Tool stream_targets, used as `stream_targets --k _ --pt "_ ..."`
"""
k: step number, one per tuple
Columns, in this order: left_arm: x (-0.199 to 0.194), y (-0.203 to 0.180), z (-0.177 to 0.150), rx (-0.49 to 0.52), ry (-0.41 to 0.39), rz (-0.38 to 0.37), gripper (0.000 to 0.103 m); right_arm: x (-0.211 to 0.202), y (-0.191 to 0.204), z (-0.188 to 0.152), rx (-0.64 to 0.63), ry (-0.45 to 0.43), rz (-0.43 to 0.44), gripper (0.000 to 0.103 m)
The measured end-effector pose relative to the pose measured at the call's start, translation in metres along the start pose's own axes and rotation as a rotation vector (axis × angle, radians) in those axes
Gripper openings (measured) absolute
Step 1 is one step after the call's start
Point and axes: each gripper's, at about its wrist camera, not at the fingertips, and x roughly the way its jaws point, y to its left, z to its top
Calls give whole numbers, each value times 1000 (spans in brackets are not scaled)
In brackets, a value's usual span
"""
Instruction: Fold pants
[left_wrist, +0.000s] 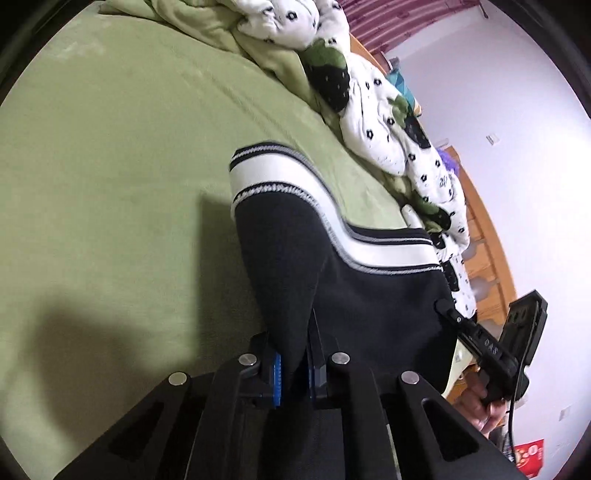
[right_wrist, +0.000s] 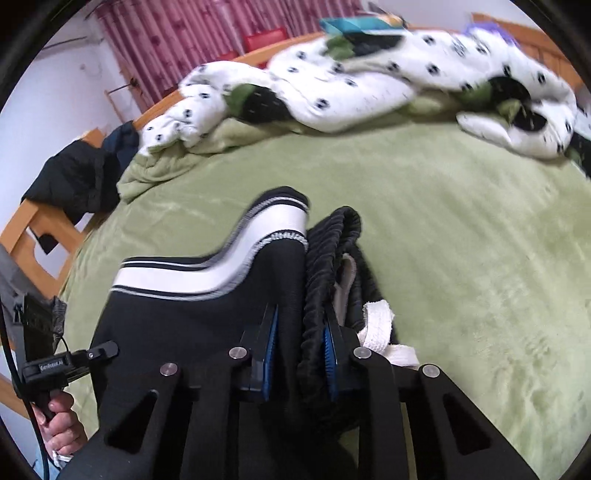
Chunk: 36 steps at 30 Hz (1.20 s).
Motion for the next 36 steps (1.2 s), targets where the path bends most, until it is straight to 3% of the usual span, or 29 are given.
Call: stream_targets --k 5,10,11,14,16,18,20,21,23,27,30,33,36 --pt "-85 23 1 35 -79 128 9 0 71 -9 12 39 145 21" --pt "-121 72 -5 45 -61 318 10 46 133 -28 30 150 261 21" --pt "-118 86 -8 30 -43 344 10 55 138 -33 20 168 245 21" --pt "-97 122 -18 -39 31 365 17 77 138 -47 -63 185 76 23" --pt "-85 135 -21 -91 94 373 24 83 118 -57 -28 202 103 28" --pt "-86 129 -20 -69 88 372 26 83 109 -61 11 212 105 32" --pt "-94 117 -20 -13 60 435 31 77 113 -59 1 215 80 35" --pt "-98 114 -20 4 42 447 38 71 116 -59 -5 203 58 35" --pt "-103 109 -20 13 12 440 43 58 130 -53 -41 156 27 38" --pt "-107 107 -16 14 0 425 43 54 148 -27 -59 90 41 40" --pt "-110 108 -16 13 -2 438 43 73 159 -15 -57 106 33 40" --pt "-117 111 -17 11 -17 444 43 102 164 -23 -83 154 -3 40" --pt "-125 112 -18 8 -39 446 43 111 173 -39 -214 124 -80 34"
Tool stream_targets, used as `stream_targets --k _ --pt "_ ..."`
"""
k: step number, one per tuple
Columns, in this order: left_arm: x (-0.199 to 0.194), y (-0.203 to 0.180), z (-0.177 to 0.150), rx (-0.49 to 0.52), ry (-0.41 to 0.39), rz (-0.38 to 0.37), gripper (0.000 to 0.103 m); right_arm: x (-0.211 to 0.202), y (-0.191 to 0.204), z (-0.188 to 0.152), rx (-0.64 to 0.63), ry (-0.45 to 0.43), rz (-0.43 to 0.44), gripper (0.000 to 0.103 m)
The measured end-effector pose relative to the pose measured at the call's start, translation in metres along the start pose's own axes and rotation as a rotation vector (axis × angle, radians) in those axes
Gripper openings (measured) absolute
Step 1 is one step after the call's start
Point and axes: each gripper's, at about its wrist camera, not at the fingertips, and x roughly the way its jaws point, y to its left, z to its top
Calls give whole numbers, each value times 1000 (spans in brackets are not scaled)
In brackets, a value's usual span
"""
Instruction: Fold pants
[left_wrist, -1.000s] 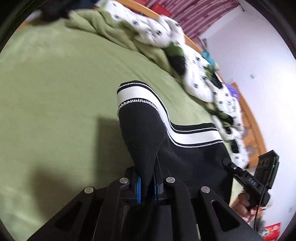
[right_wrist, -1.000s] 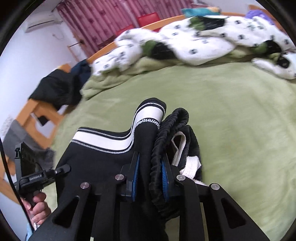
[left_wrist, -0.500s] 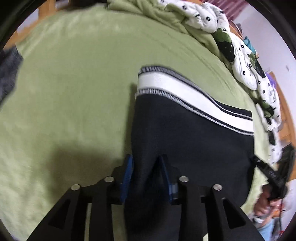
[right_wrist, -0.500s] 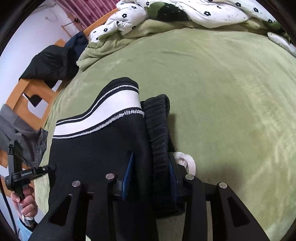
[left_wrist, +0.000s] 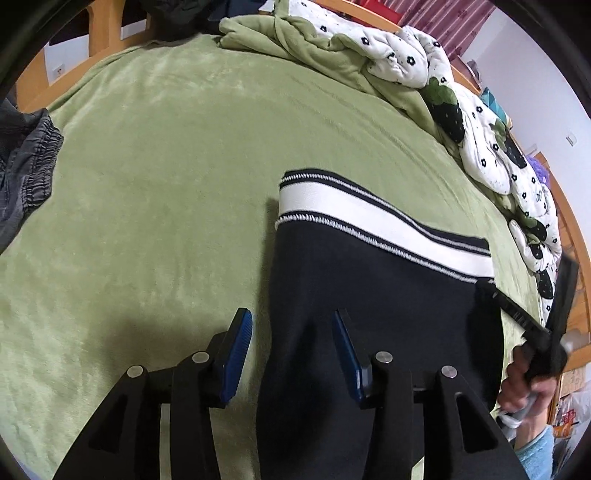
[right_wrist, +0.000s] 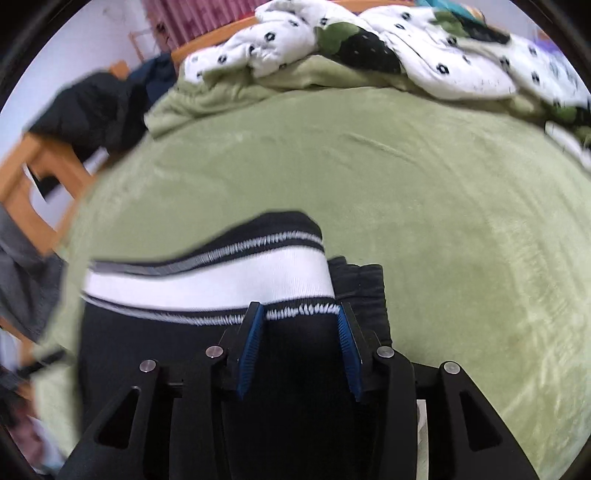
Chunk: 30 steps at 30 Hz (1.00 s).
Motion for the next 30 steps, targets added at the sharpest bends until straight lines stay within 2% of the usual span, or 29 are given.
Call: stream_targets --k 1,3,4,6,8,10,12,15,16,20,22,24,27,28,30 --pt "-2 0 0 -1 -6 -5 43 -4 2 -2 -31 -20 -5 24" --pt "-4 0 0 0 -17 -13 43 -21 -11 -3 37 -51 91 14" --pt "-6 -1 -1 3 -24 -15 43 -34 -24 0 104 -58 176 13" --pt "-9 0 0 3 -30 -31 43 -51 -33 2 133 -93 225 13" --pt "-11 0 1 -1 -35 -63 43 -61 -36 1 88 -143 144 13" --pt "-12 0 0 0 -42 -72 43 -50 -47 -2 115 -104 72 13" --pt "-11 -4 0 12 -45 -71 43 -23 -58 -7 145 1 64 15" --pt "-12 -14 -1 48 -66 -47 43 -24 -60 -10 130 1 61 22" --pt "-13 -18 0 67 -80 -38 43 -32 -57 -8 118 -6 54 22" --pt "-18 -49 12 183 -165 -43 43 -70 -41 -2 98 -174 75 26" --pt "-13 -69 21 254 -201 -44 43 -71 -28 8 67 -207 84 26" --pt "-2 -84 30 304 -216 -31 43 -58 -19 17 48 -196 86 26" --pt "27 -97 41 332 -189 -19 43 -19 -17 17 25 -102 45 25" --pt "38 -95 43 327 -166 -7 43 -5 -19 15 26 -79 17 20" --pt "62 -89 43 312 -121 4 42 8 -27 11 26 -102 8 19"
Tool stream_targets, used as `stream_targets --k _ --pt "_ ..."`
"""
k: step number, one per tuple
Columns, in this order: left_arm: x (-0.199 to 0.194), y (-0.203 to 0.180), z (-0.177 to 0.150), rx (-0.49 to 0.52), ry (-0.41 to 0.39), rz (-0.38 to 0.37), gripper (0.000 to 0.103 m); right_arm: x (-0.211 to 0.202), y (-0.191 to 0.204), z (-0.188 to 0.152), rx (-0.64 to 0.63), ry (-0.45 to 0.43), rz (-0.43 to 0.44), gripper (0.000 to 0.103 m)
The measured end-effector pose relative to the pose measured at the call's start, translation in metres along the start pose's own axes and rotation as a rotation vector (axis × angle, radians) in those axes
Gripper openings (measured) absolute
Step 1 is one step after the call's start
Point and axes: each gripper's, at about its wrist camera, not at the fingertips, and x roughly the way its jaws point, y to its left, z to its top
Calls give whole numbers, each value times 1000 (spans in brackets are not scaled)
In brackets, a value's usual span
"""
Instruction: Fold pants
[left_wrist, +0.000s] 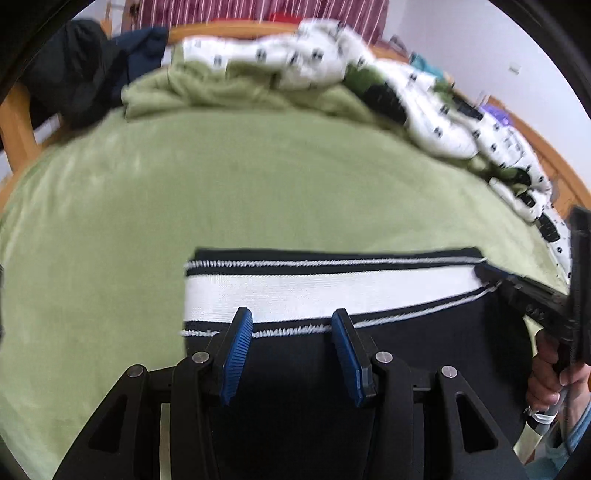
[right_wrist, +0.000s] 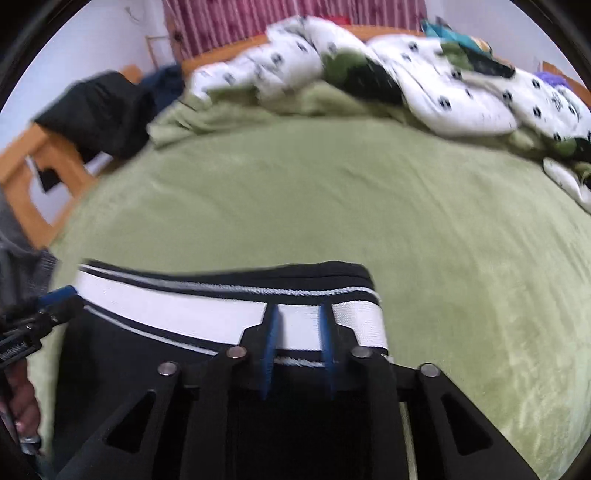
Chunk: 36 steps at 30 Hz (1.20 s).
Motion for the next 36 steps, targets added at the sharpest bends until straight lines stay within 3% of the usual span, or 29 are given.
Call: stream_targets --k 3,9,16,24,28,36 --pt "7 -2 -8 24 -31 15 44 3 -6 3 14 -3 14 19" --pt "9 -3 -14 44 -56 18 48 4 8 -2 -60 -40 -68 18" --pt "10 -5 -14 60 -58 22 51 2 4 -5 -64 -55 -61 18" --pt "5 -10 -22 45 -26 28 60 -14 5 -16 -75 -77 -72 23" --pt "0 -18 -30 70 -14 69 61 -29 6 -27 -103 -79 -77 27" --pt "-18 -18 -54 31 39 111 61 -55 4 -57 -214 -19 -75 31"
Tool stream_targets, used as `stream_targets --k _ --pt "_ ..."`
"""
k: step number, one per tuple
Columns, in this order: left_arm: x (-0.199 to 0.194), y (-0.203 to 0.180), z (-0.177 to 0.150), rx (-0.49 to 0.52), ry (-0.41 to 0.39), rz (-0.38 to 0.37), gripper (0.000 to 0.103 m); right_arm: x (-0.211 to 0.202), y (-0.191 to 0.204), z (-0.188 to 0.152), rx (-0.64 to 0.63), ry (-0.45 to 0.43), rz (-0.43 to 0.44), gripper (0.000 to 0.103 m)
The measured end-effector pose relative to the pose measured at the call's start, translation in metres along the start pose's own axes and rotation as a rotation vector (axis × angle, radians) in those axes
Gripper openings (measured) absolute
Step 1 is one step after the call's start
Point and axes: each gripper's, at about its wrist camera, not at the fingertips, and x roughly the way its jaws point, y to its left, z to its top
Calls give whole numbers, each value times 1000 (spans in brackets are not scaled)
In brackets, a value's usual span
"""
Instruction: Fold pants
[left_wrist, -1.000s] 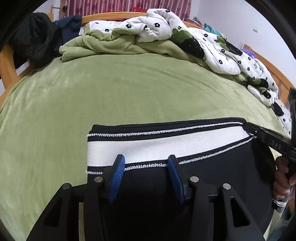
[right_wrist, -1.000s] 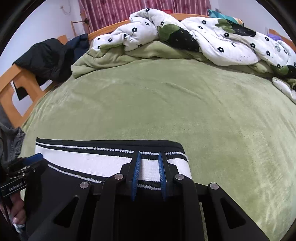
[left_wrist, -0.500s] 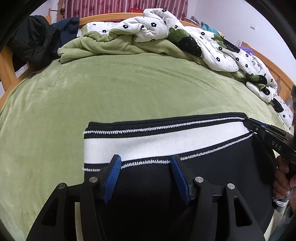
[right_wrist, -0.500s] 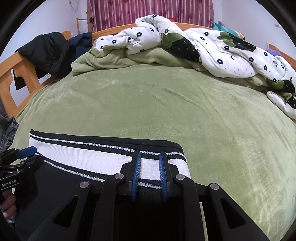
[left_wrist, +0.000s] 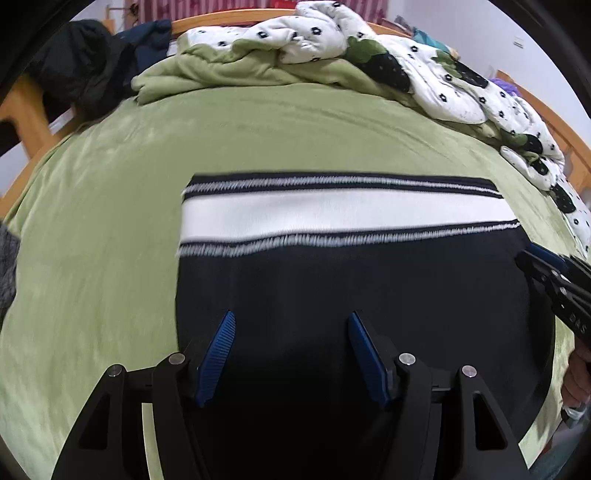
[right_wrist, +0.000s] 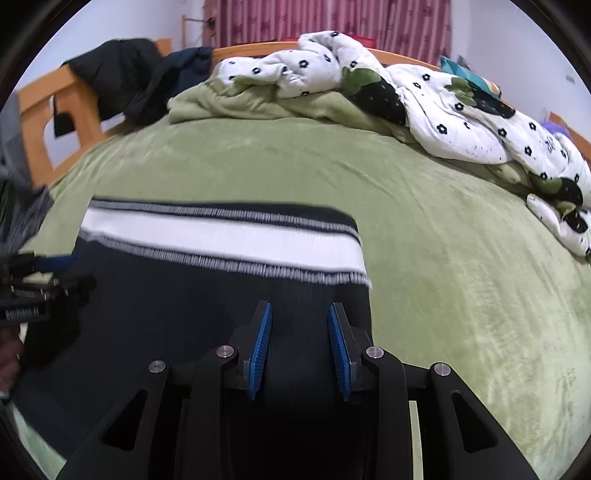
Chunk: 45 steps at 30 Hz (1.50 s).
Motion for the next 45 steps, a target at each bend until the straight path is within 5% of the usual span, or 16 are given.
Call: stream_targets --k 4,18,28,32,36,39,41,43,45 --pt "-14 -8 -22 1 0 51 62 -13 -6 -9 32 48 35 31" --pt "-75 11 -97 -110 28 -69 65 -47 6 -54 -113 162 0 36" --pt "-87 8 -135 28 72 -47 65 -64 -2 -55 -61 157 3 36" --pt "-80 -3 -155 135 109 33 65 -62 -2 -56 -65 159 3 36" --pt "-90 -11 -157 211 6 164 65 -59 -4 -56 -66 166 7 36" --pt "-93 -9 -152 190 -42 178 65 -58 -3 -55 -67 166 11 36" --pt "-84 -14 -150 205 -33 208 55 -56 -4 -54 -71 164 12 36" --pt "-75 -19 -148 226 -23 234 26 -54 -3 -54 -73 168 10 36" --pt "-86 -17 -146 180 -79 245 19 -53 -4 -54 -72 170 7 36"
